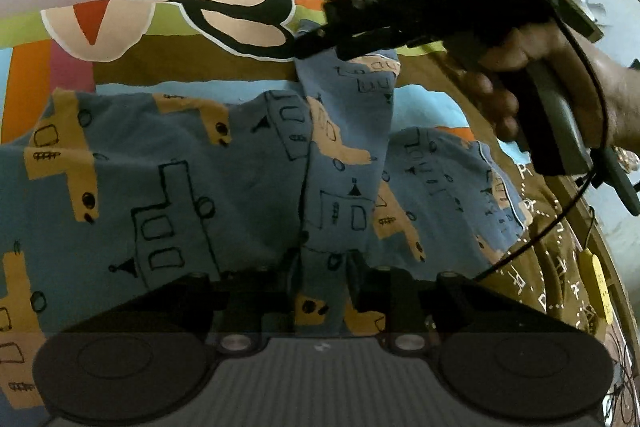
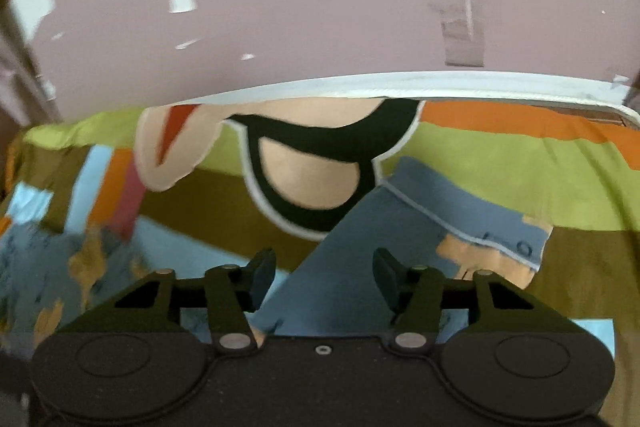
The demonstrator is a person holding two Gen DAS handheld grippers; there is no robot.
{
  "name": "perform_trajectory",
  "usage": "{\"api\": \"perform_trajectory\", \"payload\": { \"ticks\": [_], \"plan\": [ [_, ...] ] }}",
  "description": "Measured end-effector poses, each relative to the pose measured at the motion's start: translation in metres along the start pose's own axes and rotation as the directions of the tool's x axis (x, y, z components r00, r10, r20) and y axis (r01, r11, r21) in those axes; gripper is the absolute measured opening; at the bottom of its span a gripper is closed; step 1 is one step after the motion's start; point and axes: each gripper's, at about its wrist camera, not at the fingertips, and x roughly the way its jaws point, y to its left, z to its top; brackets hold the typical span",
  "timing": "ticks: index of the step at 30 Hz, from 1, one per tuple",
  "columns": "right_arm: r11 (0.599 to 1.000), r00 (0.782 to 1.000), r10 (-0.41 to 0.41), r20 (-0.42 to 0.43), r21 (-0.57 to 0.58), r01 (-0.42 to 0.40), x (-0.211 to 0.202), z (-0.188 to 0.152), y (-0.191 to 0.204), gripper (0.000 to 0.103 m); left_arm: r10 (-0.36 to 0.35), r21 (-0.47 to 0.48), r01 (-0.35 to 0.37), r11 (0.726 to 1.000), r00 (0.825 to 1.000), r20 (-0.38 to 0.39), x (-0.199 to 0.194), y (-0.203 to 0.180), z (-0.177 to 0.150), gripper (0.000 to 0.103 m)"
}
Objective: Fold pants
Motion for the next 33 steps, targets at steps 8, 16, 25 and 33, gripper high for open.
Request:
{"api": "perform_trajectory", "payload": {
  "ticks": [8, 16, 25, 33],
  "plan": [
    [0.994, 0.996, -0.026, -0.081, 0.101, 0.034, 0.026, 0.006, -0.005, 0.046, 0.040, -0.018, -0.040, 0.999, 0.999, -0.007, -0.001, 0.001, 0.002, 0.005],
    [0.996, 0.995, -0.074, -0.066, 0.037, 0.076, 0.023, 0.000, 0.000, 0.001, 0.066, 0.021, -0.066, 0.998, 0.998, 0.005, -0.006, -0.010, 0.002, 0.000],
    [0.983, 0.989, 0.018, 0.145, 0.176, -0.044, -0.079, -0.036, -0.047, 0.001, 0.063, 0.143, -0.071, 0.987, 0.996, 0.061, -0.027, -0.034, 0.000, 0.000],
    [0.916, 0.977, -0.017, 0.211, 0.395, -0.070, -0.155, -0.140, -0.092, 0.001, 0.027, 0.442, -0.041, 0.896, 0.999, 0.038, -0.025, -0.080, -0.030, 0.000]
  ]
}}
